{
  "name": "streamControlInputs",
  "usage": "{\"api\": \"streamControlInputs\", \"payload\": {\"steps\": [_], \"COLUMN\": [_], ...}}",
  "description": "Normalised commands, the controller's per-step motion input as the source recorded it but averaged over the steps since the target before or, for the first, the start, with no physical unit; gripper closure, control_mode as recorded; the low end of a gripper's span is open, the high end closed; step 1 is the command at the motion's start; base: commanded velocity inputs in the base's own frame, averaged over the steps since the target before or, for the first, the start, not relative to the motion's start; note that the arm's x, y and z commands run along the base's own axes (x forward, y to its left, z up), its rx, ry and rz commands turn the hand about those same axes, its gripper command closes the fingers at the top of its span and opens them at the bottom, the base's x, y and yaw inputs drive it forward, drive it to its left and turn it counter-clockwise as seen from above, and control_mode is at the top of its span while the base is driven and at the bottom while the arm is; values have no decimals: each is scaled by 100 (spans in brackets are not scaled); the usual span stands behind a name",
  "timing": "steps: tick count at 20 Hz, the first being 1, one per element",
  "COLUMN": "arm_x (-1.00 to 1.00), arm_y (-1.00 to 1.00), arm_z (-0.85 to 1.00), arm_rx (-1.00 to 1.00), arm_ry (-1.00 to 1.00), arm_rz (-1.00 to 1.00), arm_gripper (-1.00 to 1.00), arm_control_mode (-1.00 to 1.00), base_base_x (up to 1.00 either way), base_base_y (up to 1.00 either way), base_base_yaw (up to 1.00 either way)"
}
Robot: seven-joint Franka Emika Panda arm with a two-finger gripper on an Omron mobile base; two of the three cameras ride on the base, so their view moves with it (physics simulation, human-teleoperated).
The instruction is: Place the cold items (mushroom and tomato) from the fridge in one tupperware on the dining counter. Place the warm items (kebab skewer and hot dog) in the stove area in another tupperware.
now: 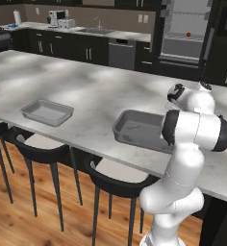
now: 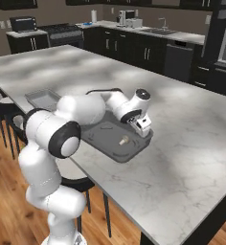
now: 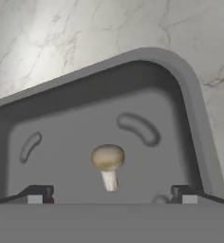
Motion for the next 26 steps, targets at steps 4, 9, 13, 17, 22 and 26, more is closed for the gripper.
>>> {"api": "streamControlInputs", "payload": {"steps": [4,9,13,17,22,26], "arm_x": [-100,-100,-100,-100,-100,-100], "arm_y": [43,40,59,55,49,80], "arm_z": [75,95,72,56,7,-19], "arm_rx": [-35,-24,-17,-13,-5,-10], "arm_ry": [-15,-13,-1,0,0,6], "arm_rz": [0,3,8,13,26,31], "arm_gripper": [-100,-100,-100,-100,-100,-100], "arm_control_mode": [-100,-100,-100,-100,-100,-100], "base_base_x": [0,0,0,0,0,0], "base_base_y": [0,0,0,0,0,0], "base_base_yaw": [0,0,0,0,0,0]}}
